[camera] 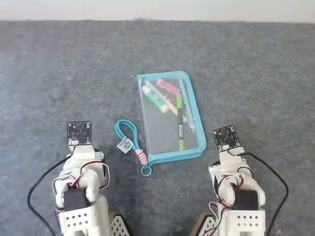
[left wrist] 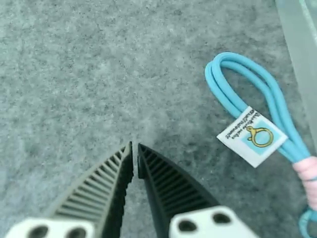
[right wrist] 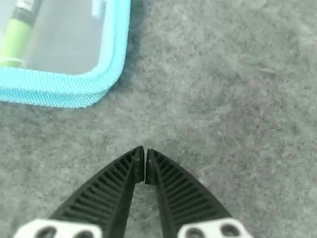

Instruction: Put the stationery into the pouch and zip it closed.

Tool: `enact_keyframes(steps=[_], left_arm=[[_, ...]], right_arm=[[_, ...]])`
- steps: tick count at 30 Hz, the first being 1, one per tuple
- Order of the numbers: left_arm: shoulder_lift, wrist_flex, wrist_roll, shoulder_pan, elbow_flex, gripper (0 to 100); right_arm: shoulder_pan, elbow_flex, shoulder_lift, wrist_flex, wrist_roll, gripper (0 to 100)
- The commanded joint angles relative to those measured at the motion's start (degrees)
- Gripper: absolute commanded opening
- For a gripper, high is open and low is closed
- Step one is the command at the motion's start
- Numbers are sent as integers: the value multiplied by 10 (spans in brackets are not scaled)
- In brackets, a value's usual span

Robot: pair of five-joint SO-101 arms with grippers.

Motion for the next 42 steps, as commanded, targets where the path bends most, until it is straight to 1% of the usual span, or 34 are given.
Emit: enact_keyframes(steps=[1,17,23,26,42], left_arm=[[-11,3,7,-4,-5,12],[-14,3,7,4,-5,12],[-14,3,8,105,-5,12],[-17,3,8,130,-5,12],[-18,3,8,129,-5,12]], right_arm=[[-4,13,-8,6,-1,6],[-4,13,-8,6,-1,6],[-4,13,-8,6,-1,6],[-4,13,-8,6,-1,6],[-4,13,-8,6,-1,6]])
